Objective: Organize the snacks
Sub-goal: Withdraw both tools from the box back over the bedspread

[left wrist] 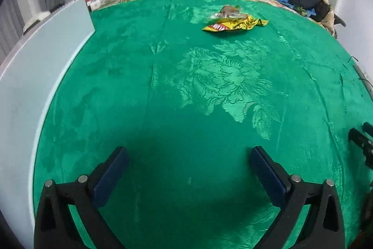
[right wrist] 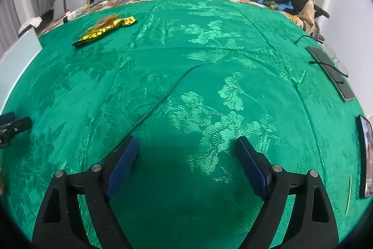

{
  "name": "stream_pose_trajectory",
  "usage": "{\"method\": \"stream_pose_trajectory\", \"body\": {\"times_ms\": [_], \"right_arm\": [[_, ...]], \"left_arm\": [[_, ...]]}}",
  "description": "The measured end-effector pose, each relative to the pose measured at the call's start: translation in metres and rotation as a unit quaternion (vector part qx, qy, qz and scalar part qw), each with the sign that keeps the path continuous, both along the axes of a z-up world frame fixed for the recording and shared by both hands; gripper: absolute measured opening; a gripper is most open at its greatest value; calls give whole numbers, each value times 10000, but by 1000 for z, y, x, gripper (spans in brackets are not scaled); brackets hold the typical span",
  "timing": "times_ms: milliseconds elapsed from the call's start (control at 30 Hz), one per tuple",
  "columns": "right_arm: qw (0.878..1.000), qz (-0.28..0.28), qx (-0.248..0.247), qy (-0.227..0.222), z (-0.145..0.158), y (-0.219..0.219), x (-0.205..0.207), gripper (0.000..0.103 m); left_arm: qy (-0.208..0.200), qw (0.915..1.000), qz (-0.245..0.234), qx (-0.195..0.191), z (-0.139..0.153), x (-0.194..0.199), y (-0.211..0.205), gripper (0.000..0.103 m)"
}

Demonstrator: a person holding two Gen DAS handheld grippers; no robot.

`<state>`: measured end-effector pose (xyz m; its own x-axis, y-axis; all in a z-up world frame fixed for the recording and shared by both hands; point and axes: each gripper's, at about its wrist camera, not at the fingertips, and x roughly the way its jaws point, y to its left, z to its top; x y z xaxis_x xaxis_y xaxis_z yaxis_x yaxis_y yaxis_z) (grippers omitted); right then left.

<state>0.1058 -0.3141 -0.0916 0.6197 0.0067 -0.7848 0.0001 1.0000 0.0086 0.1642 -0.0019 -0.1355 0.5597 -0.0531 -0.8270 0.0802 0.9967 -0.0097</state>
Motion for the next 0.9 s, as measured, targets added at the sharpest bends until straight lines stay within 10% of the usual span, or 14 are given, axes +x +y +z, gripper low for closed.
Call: {"method": "stream_pose_trajectory", "body": {"times_ms": [900], "right_arm": [[10000, -4, 1, 1, 0, 1, -1, 89]], "left_arm": [[-125, 9999, -46, -5, -3, 0, 3, 103]]}}
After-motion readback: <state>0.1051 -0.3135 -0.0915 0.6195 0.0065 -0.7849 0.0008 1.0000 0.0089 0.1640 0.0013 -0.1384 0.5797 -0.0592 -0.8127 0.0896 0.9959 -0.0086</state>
